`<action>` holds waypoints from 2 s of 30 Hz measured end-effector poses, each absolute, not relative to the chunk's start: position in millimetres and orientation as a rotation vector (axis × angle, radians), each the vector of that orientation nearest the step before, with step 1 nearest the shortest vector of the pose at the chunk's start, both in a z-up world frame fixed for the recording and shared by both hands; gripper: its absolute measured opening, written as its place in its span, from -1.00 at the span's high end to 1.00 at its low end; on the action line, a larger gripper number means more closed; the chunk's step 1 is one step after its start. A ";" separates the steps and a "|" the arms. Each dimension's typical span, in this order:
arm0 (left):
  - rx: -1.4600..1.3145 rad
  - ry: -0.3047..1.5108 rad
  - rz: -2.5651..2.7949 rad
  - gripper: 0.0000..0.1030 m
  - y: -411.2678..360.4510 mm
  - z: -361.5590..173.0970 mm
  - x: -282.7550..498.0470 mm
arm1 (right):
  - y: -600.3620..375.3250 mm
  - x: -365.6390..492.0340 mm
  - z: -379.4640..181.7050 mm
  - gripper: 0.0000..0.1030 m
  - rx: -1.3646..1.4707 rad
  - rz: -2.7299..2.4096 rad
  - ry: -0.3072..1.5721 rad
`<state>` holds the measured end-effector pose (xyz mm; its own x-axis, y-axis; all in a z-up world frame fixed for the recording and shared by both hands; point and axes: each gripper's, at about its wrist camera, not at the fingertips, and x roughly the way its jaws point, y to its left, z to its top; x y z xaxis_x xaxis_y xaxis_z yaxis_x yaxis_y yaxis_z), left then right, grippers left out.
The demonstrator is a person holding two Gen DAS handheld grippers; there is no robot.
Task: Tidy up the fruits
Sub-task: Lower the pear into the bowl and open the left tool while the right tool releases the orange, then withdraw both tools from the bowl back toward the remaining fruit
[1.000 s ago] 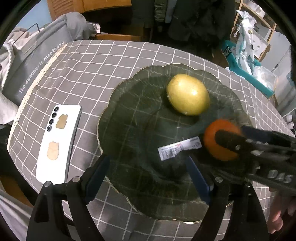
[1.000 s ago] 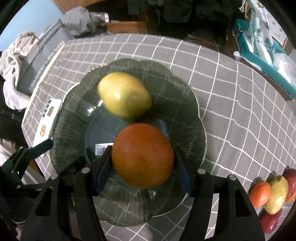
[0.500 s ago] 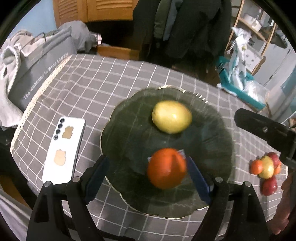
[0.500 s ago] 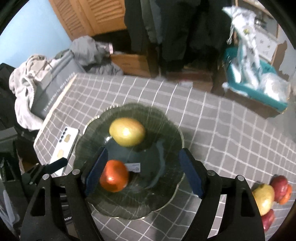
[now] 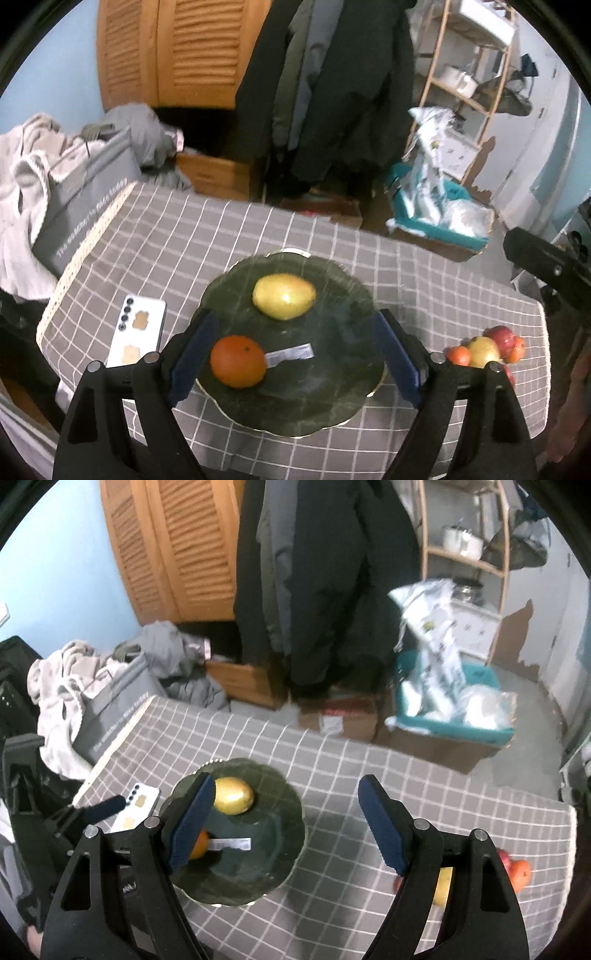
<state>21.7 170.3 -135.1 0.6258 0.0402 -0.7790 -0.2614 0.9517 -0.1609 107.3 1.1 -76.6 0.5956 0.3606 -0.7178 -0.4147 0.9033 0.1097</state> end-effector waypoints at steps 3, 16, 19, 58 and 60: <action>-0.257 0.840 0.172 -0.74 163.6 -119.0 17.3 | -11.0 97.9 -63.0 -0.56 -0.076 0.431 0.775; -0.173 0.746 0.128 -0.95 122.1 -74.8 6.3 | -60.4 68.4 -32.5 -0.64 -0.081 0.375 0.676; -0.163 0.739 0.111 -0.95 111.8 -69.8 7.9 | -73.6 64.3 -29.7 -0.64 -0.072 0.361 0.673; 0.067 0.863 -0.087 -0.99 -56.6 -104.2 44.5 | -242.4 48.7 -69.4 -0.67 0.001 0.103 0.770; 0.073 0.876 -0.093 -0.99 -60.8 -108.9 46.5 | -246.4 49.7 -75.3 -0.67 0.002 0.098 0.785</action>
<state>46.5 -60.8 -108.9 0.6363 -0.0510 -0.7698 0.1110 0.9935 0.0259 49.7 -246.4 -75.3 0.7033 0.0887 -0.7053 -0.0870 0.9955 0.0384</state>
